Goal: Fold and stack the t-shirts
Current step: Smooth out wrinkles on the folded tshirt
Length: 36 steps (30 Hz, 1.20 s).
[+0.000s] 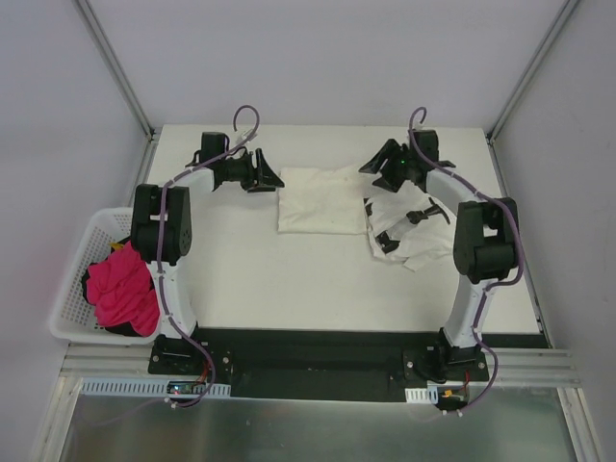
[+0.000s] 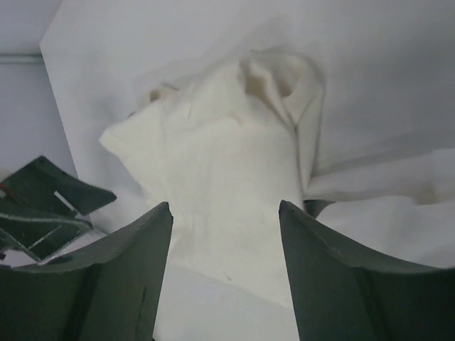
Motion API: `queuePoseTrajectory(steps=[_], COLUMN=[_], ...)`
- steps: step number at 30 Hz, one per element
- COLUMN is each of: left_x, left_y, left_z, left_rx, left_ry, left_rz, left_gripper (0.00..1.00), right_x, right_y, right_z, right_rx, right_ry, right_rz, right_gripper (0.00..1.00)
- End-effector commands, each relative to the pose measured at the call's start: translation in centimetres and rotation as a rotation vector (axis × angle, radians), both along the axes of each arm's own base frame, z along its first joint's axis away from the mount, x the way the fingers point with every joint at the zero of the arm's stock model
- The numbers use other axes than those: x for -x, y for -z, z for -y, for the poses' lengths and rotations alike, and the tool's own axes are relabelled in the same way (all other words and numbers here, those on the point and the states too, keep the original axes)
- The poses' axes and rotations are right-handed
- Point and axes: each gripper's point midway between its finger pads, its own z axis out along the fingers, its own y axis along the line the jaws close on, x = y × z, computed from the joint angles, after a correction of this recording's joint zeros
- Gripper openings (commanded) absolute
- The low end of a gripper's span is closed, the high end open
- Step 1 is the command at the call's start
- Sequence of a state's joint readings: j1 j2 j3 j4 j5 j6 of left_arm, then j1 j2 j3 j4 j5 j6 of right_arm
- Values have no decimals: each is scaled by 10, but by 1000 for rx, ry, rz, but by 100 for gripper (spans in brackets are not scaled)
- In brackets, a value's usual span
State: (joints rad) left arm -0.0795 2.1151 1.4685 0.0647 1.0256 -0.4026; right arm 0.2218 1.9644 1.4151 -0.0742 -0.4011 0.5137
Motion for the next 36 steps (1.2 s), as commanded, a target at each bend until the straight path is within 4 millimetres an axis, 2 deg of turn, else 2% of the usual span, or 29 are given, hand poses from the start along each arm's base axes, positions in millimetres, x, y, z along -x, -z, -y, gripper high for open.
queuePoseTrajectory(steps=[1, 3, 6, 10, 14, 15, 17, 20, 21, 22, 28, 36], left_x=[1, 2, 10, 12, 8, 6, 4, 2, 1, 0, 0, 2], left_y=[-40, -40, -40, -39, -29, -24, -19, -10, -7, -8, 0, 8], left_z=[-4, -5, -6, -5, -7, -8, -8, -6, -5, -6, -4, -3], left_rx=[-43, -43, -40, -41, -53, -57, -47, -33, -30, -28, -19, -4], left_ry=[-66, -77, -102, -134, -167, -173, -172, -166, -163, -165, -158, -153], left_rz=[126, 129, 124, 121, 99, 86, 66, 30, 27, 27, -3, -26], left_gripper=[56, 55, 55, 54, 54, 54, 54, 54, 54, 53, 53, 53], right_x=[-9, -12, -14, -15, -22, -23, -29, -33, -39, -40, -43, -20], right_y=[-4, 1, 11, 21, 27, 35, 33, 41, 36, 44, 56, 72], right_z=[25, 34, 38, 40, 44, 46, 45, 44, 42, 41, 31, 8], right_rx=[35, 29, 26, 28, 37, 38, 33, 32, 29, 28, 33, 27], right_ry=[-5, 11, 14, 15, 16, 19, 15, 14, 12, 6, -13, -65], right_rz=[0, -23, -42, -64, -78, -96, -91, -113, -101, -116, -141, -189], right_gripper=[64, 64, 64, 65, 65, 65, 65, 65, 65, 65, 65, 65])
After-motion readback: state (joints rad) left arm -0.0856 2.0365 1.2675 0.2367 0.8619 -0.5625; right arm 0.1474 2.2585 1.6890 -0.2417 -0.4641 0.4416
